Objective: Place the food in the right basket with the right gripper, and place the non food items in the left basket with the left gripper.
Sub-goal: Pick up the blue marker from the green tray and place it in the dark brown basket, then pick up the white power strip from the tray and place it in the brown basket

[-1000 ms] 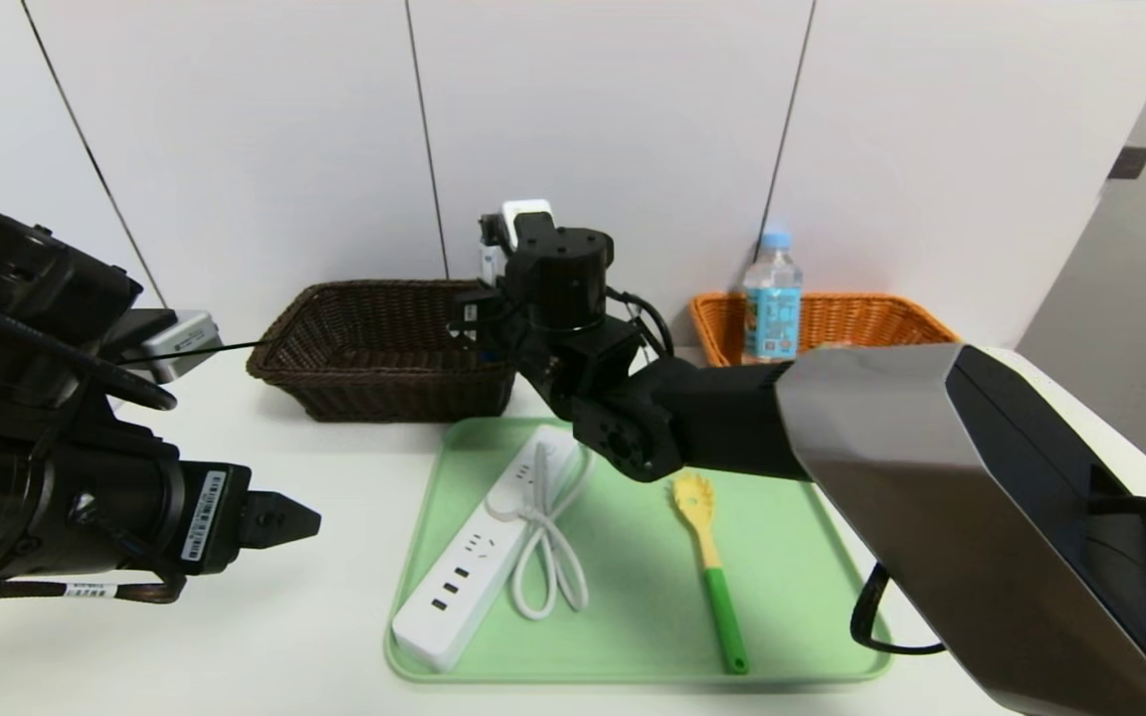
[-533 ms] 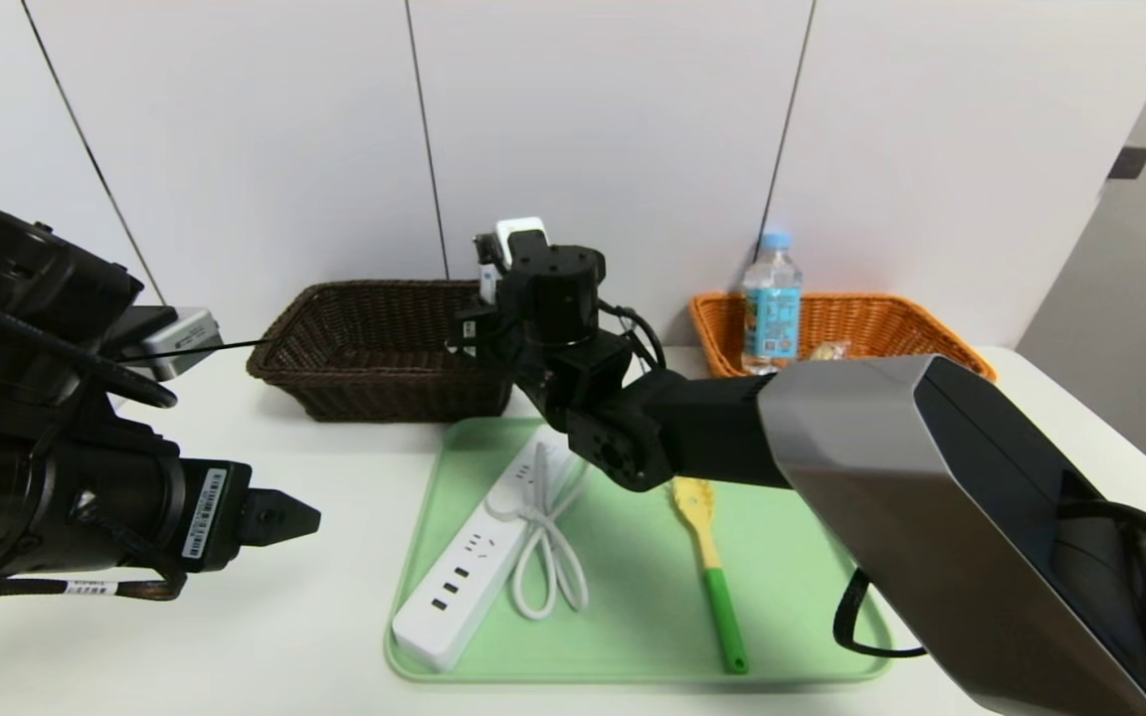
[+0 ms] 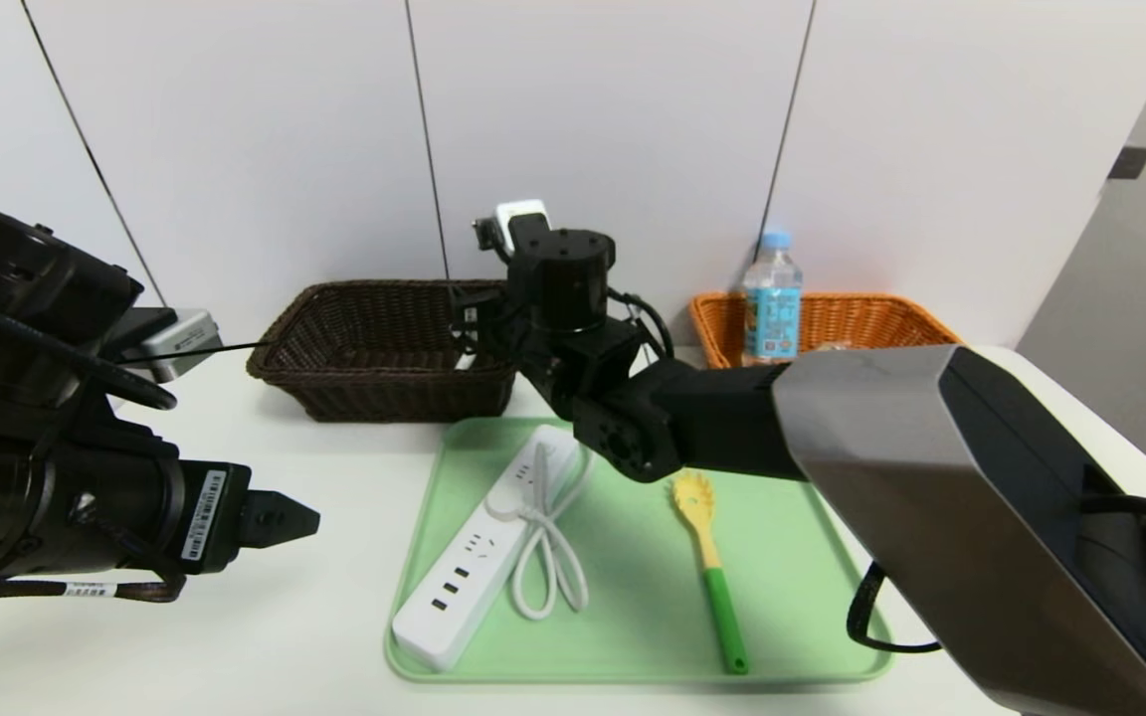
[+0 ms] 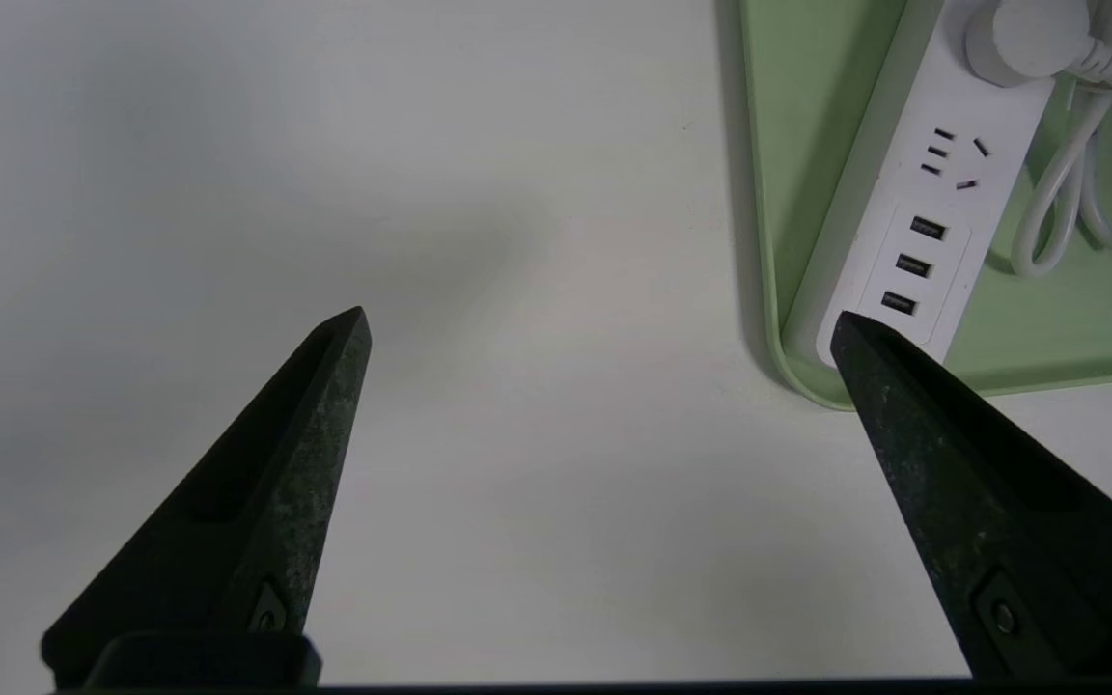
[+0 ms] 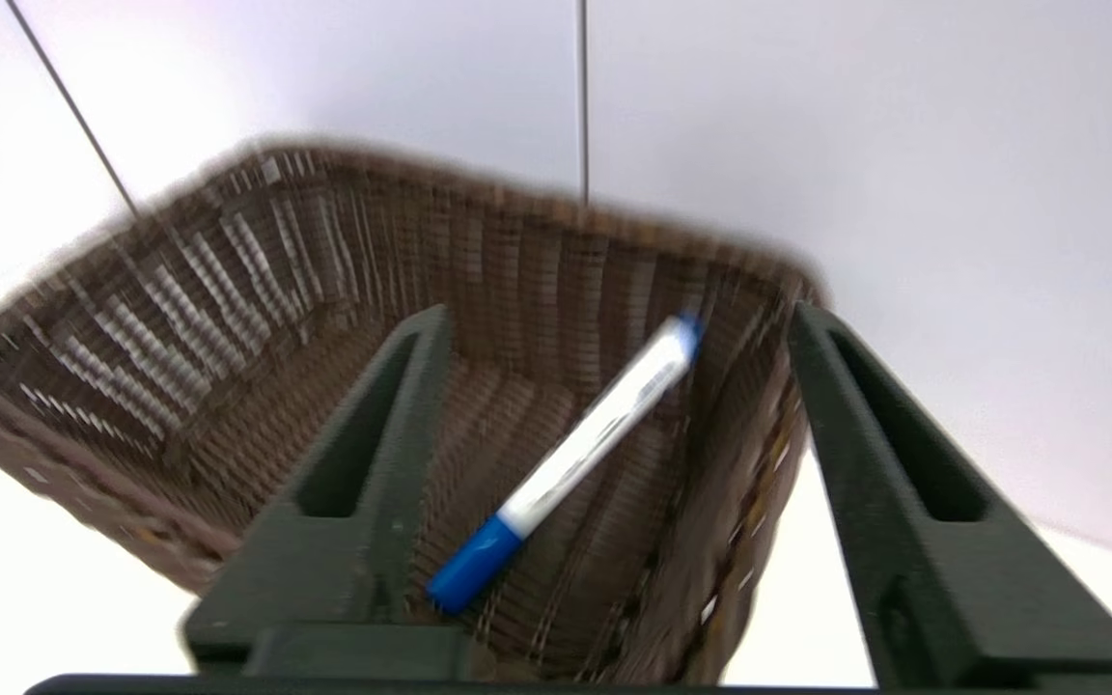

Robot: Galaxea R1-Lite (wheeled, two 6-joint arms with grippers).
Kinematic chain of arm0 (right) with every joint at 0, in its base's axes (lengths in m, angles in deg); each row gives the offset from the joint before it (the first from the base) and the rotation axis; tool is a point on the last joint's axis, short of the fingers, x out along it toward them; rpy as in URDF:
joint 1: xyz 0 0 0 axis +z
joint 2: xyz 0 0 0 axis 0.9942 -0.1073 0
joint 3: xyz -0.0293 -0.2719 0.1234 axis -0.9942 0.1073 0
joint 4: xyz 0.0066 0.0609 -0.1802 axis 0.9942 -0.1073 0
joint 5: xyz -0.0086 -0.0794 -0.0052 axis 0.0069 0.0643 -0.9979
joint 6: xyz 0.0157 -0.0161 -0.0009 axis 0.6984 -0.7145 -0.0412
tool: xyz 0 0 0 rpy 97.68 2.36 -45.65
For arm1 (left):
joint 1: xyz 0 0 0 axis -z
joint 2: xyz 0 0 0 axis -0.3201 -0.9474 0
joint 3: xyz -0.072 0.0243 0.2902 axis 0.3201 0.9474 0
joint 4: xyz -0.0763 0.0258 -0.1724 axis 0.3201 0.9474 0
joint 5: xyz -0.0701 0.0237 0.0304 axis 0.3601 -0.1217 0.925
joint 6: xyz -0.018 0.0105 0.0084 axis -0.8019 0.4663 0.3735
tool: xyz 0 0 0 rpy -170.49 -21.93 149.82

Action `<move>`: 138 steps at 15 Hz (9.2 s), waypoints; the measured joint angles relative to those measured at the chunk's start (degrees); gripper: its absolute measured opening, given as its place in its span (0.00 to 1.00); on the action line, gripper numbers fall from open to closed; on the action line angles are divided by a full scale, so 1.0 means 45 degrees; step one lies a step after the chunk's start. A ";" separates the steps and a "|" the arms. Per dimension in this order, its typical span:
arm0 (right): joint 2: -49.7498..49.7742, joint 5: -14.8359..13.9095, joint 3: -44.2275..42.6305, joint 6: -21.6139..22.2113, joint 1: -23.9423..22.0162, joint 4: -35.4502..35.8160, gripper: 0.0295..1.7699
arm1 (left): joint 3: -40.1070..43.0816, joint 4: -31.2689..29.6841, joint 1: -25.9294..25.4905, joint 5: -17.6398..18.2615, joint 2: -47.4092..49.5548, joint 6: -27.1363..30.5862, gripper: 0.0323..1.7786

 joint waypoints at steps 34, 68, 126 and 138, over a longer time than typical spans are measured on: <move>1.0273 0.3552 0.5307 0.1522 -0.6307 -1.5859 0.96 | -0.5987 -0.0073 0.5185 0.0756 -0.5006 -0.2945 0.95; 1.2527 0.4681 0.9826 0.1655 -0.9536 -1.3542 0.96 | -0.8422 0.2075 0.5101 0.2156 -0.9083 -0.6756 0.95; 1.2304 0.4681 1.0273 0.0211 -0.9687 -1.2494 0.96 | -0.9086 0.2891 0.5345 0.1612 -1.0424 -0.6824 0.03; 1.2337 0.4651 1.0370 0.0241 -0.9682 -1.2518 0.96 | -0.9427 0.2945 0.5345 0.2438 -0.8344 -0.6659 0.03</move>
